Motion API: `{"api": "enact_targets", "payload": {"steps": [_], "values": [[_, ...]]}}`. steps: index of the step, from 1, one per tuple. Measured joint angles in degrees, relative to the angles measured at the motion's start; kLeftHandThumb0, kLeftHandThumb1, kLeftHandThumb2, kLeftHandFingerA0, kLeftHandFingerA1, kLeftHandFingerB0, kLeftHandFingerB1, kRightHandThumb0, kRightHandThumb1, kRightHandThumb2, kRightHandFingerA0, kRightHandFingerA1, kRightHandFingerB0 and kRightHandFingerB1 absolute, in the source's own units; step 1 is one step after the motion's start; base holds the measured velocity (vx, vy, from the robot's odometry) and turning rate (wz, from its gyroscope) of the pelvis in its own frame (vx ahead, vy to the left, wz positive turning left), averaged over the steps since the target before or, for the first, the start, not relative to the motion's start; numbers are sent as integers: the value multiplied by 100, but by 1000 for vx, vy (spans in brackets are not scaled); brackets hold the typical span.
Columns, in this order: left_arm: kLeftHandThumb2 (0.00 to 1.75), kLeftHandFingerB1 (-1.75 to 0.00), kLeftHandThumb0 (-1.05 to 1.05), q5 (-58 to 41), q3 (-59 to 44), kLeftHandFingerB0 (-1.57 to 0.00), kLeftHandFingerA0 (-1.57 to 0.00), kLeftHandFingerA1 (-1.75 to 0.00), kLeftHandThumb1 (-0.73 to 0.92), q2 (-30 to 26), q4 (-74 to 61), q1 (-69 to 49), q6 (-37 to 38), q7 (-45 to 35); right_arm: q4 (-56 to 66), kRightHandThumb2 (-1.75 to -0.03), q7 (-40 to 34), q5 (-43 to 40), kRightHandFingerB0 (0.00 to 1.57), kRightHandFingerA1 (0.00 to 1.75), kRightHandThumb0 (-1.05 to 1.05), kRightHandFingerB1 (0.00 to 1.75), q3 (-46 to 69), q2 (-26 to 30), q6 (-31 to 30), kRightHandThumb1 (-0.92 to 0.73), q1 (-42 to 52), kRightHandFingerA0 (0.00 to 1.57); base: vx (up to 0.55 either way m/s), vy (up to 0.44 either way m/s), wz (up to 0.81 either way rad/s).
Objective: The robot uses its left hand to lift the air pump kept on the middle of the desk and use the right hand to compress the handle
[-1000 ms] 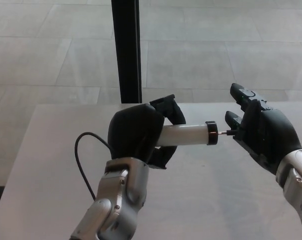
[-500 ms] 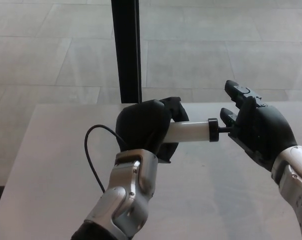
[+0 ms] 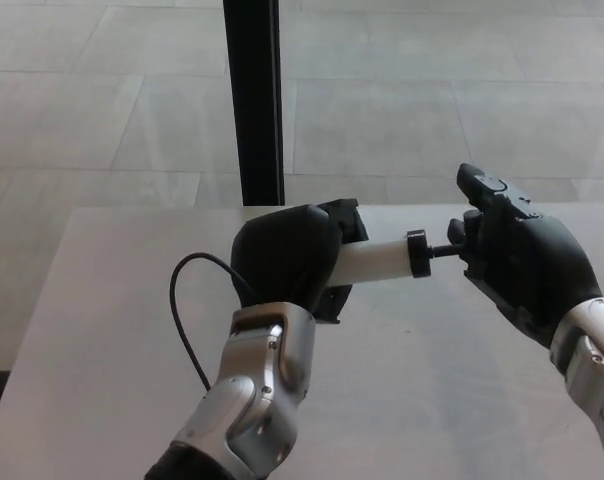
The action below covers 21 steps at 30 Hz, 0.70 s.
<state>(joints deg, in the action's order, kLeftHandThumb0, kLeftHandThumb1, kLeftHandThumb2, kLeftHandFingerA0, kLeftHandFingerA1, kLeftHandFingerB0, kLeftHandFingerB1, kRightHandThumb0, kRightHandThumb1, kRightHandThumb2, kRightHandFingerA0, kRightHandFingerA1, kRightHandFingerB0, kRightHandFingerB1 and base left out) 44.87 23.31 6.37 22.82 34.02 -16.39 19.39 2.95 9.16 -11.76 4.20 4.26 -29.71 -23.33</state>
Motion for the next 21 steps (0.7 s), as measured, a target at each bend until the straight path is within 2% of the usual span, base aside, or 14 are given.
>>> {"api": "enact_targets", "payload": {"steps": [1,2,6,7,8,10,11,12,13,15,16,17,18,21], "values": [[114,-124,-23,-12,-22,-101,-128,-142,49,-10,-57,-72,0,1,0,-84,13,3,0,0,-105,0,39,76,8,-92,42,0,0,0,0],[115,-147,-20,-28,-39,-83,-97,-172,50,-76,-206,-247,1,-4,-2,-86,38,-4,0,0,-105,0,155,208,9,-92,107,0,0,0,0],[118,-150,-23,-57,-16,-79,-92,-175,51,-315,-538,-779,-19,-117,-3,-90,44,-11,0,0,-100,0,538,517,6,-92,236,0,0,0,0],[119,-148,-21,-52,36,-81,-94,-175,49,-368,-619,-885,-45,-171,-5,-100,34,-13,0,0,-99,0,610,532,5,-92,254,0,0,0,0],[115,-120,-22,-29,142,-88,-96,-168,45,-438,-701,-1001,-79,-246,-13,-101,23,-16,0,0,-97,0,681,538,5,-92,267,0,0,0,0],[114,-119,-23,21,433,-88,-96,-169,46,-586,-803,-1277,-107,-403,-44,-96,-1,-30,0,0,-96,0,839,542,6,-92,270,0,0,0,0],[115,-131,-22,46,576,-85,-94,-172,44,-657,-834,-1410,-119,-477,-64,-93,-17,-45,0,0,-96,0,914,540,5,-92,269,0,0,0,0],[120,-133,-21,65,692,-85,-95,-173,45,-706,-857,-1517,-123,-544,-82,-93,-33,-57,0,0,-94,0,970,538,5,-92,269,0,0,0,0],[123,-143,-23,88,840,-87,-97,-166,45,-777,-879,-1669,-125,-650,-109,-129,-56,-77,0,19,-103,0,1042,533,5,-89,268,0,0,0,0],[120,-149,-23,121,993,-82,-93,-170,49,-874,-947,-1745,-118,-775,-164,-129,-84,-104,0,19,-103,0,1123,517,6,-89,267,0,0,0,0],[113,-115,-25,129,1045,-94,-119,-134,50,-904,-968,-1742,-120,-837,-179,-94,-88,-112,0,0,-95,2,1135,509,7,-92,267,0,0,0,0],[113,-115,-25,136,1081,-94,-119,-134,50,-916,-988,-1737,-121,-885,-187,-94,-90,-115,0,0,-95,2,1138,507,7,-92,267,0,0,0,0],[99,-97,-19,146,1134,-79,-85,-144,56,-937,-1022,-1721,-121,-961,-201,-129,-96,-115,0,17,-102,0,1138,503,7,-89,267,0,0,0,0],[94,-90,-22,162,1227,-74,-78,-145,63,-993,-1095,-1682,-122,-1163,-215,-129,-109,-119,0,18,-102,0,1137,484,6,-89,267,0,0,0,0]]}}
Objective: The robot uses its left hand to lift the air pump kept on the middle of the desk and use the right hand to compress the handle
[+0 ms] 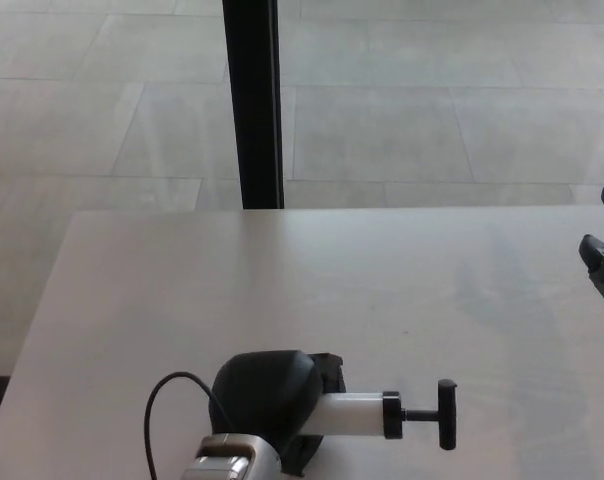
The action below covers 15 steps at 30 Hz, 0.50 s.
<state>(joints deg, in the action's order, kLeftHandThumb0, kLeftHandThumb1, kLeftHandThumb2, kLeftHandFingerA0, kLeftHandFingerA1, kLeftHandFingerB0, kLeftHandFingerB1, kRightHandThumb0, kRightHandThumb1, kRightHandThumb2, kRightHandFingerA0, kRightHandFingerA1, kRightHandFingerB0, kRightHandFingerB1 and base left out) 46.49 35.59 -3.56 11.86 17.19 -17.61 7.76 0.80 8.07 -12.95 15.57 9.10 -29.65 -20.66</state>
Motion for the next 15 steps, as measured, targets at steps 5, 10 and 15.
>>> {"api": "enact_targets", "payload": {"steps": [5,10,15], "values": [[84,-49,-55,16,91,-20,-42,-77,46,-46,-52,111,-6,-271,-13,-103,-8,-2,0,0,-92,3,-2,-15,0,-89,0,0,0,0,0],[59,-35,-63,59,199,-21,-18,-56,62,-104,-112,460,-93,-680,-23,-127,-7,-4,0,20,-97,4,-31,-32,0,-86,-4,0,0,0,0],[60,-36,-76,56,278,-15,-4,-53,67,-154,-95,538,-186,-1079,-31,-128,-8,-4,0,22,-95,5,-52,-35,0,-89,-6,0,0,0,0]]}}
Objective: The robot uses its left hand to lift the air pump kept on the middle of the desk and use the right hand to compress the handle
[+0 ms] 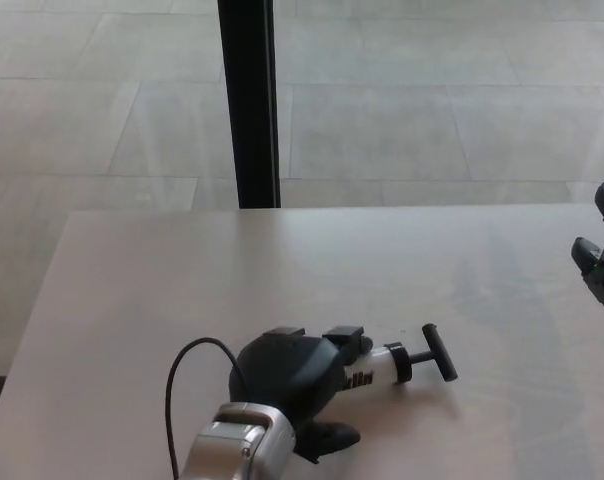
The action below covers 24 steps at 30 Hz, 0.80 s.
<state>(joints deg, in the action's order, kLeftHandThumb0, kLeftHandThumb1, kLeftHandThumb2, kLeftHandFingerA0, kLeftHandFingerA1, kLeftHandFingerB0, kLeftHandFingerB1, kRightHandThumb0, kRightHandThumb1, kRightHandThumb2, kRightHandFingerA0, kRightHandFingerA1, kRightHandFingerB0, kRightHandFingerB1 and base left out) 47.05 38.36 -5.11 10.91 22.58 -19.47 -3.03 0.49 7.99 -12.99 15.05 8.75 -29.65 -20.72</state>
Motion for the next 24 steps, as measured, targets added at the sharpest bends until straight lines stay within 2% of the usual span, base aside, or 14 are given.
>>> {"api": "enact_targets", "payload": {"steps": [1,4,5,6,7,14,16,18,19,20,21,22,23,24], "values": [[96,-33,-91,-1,7,-3,0,-28,56,-6,0,8,-12,-65,-2,-128,0,0,0,22,-95,5,-4,-1,0,-89,-1,0,0,0,0],[96,-22,-85,-13,47,-7,0,-24,52,-63,0,36,-66,-328,-4,-129,0,0,0,20,-97,3,-23,-2,0,-91,-7,0,0,0,0],[99,0,-99,-20,51,-13,0,-11,61,-91,0,45,-78,-404,-5,-130,0,0,0,18,-98,2,-30,-3,0,-92,-9,0,0,0,0],[100,0,-99,-28,52,-9,0,-14,62,-130,-3,56,-100,-506,-5,-101,0,0,0,0,-92,4,-40,-3,0,-92,-12,0,0,0,0],[101,0,-100,-35,52,-5,0,-17,63,-161,-9,63,-103,-570,-6,-128,0,0,0,23,-94,6,-46,-4,0,-87,-13,0,0,0,0],[95,-11,-88,-396,-467,-6,0,-15,61,-779,-712,69,-29,-1179,-2,-127,14,-26,0,13,-103,0,-19,1,3,-91,-1,0,0,0,0],[98,-26,-83,-559,-791,-8,-1,-29,59,-1067,-1008,62,44,-1311,0,-128,34,-44,0,11,-104,0,36,18,5,-91,27,0,0,0,0],[95,-30,-84,-739,-1173,-9,0,-29,56,-1346,-1280,26,152,-1405,1,-129,69,-68,0,10,-103,0,111,70,8,-92,71,0,0,0,0],[63,-26,-75,-815,-1349,-14,-4,-34,72,-1427,-1353,11,187,-1431,0,-129,82,-74,0,11,-102,1,142,98,8,-91,93,0,0,0,0],[98,-36,-76,-872,-1475,-9,0,-34,58,-1469,-1393,-1,196,-1450,0,-130,89,-78,0,12,-100,2,157,114,8,-92,105,0,0,0,0],[98,-36,-76,-1002,-1716,-9,0,-34,58,-1524,-1451,-26,218,-1488,0,-130,104,-86,0,12,-100,2,182,143,8,-92,128,0,0,0,0],[98,-28,-81,-1066,-1834,-3,-7,-51,67,-1540,-1470,-38,233,-1512,-1,-129,113,-89,0,12,-98,3,192,160,8,-92,141,0,0,0,0],[107,-30,-85,-1179,-2026,0,-10,-54,70,-1555,-1489,-52,254,-1546,-3,-85,131,-96,0,15,-92,23,218,195,8,-92,168,0,0,0,0],[107,-30,-85,-1274,-2191,0,-10,-54,70,-1562,-1500,-63,266,-1581,-8,-85,149,-103,0,15,-92,23,249,234,8,-92,195,0,0,0,0]]}}
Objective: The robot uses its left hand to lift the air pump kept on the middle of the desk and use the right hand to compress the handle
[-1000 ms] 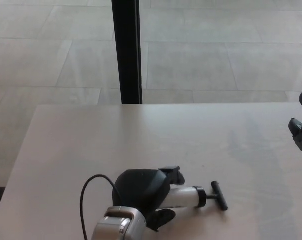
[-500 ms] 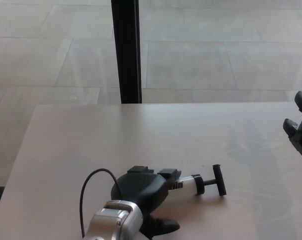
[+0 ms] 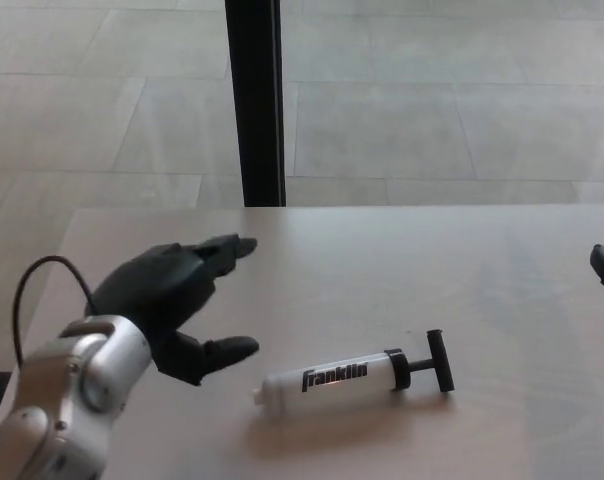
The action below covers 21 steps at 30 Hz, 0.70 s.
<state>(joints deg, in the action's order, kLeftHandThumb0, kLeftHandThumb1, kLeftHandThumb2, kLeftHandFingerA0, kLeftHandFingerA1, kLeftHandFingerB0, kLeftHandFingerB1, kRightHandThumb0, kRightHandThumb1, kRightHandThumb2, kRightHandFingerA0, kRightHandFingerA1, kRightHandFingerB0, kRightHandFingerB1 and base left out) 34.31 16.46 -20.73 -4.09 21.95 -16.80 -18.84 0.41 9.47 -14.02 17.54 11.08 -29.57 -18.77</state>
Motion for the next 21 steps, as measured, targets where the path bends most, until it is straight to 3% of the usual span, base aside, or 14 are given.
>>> {"api": "enact_targets", "payload": {"steps": [1,2,3,4,5,6,7,11,13,15,19,20,21], "values": [[109,-34,-71,-107,-187,0,-3,-51,70,-6,-9,-12,7,-31,-6,-86,16,-6,0,18,-93,23,45,50,0,-92,27,0,0,0,0],[109,-32,-68,-192,-342,-2,0,-44,72,-15,-10,-17,9,-57,-11,-128,28,-8,10,15,-98,8,89,90,0,-89,46,2,0,0,0],[67,-27,-79,-287,-515,-8,-15,-41,90,-24,-9,-20,10,-86,-18,-125,41,-10,12,21,-94,16,135,140,0,-81,68,3,0,0,0],[105,-39,-80,-378,-691,-5,-10,-50,71,-42,-5,-22,10,-115,-25,-124,51,-12,13,21,-94,14,185,199,0,-80,94,3,0,0,0],[112,-50,-37,-461,-859,0,-2,-52,52,-77,8,-25,12,-139,-36,-123,62,-16,15,24,-95,23,239,267,0,-77,120,3,0,0,0],[113,-49,-36,-526,-988,0,-2,-52,54,-112,22,-32,13,-158,-45,-79,70,-20,10,40,-103,31,287,314,0,-91,139,1,0,0,0],[67,-32,-76,-608,-1156,-20,-18,-44,90,-165,42,-47,14,-186,-58,-74,81,-23,11,50,-96,37,347,383,0,-92,168,5,0,0,0],[68,-32,-71,-883,-1791,-24,-26,-44,89,-313,89,-239,13,-267,-169,-73,129,-38,21,60,-95,43,605,679,8,-92,350,21,0,0,0],[68,-32,-71,-1019,-2148,-24,-26,-44,89,-391,130,-409,13,-310,-253,-73,147,-41,21,60,-95,43,774,867,24,-92,487,21,0,0,0],[66,-32,-73,-1175,-2569,-23,-22,-41,86,-450,210,-620,13,-354,-352,-69,156,-40,26,71,-93,51,977,1074,42,-92,652,28,0,0,0],[66,-35,-72,-1411,-3202,-24,-25,-47,86,-512,400,-1044,14,-411,-551,-77,172,-49,21,77,-94,57,1318,1373,94,-92,954,28,0,0,0],[66,-36,-68,-1487,-3415,-22,-26,-48,88,-526,475,-1207,14,-421,-634,-93,177,-58,20,76,-102,58,1446,1463,117,-78,1068,29,0,0,0],[66,-40,-67,-1538,-3564,-29,-31,-49,86,-534,530,-1328,14,-425,-696,-93,177,-64,20,77,-103,60,1532,1529,133,-78,1160,29,0,0,0]]}}
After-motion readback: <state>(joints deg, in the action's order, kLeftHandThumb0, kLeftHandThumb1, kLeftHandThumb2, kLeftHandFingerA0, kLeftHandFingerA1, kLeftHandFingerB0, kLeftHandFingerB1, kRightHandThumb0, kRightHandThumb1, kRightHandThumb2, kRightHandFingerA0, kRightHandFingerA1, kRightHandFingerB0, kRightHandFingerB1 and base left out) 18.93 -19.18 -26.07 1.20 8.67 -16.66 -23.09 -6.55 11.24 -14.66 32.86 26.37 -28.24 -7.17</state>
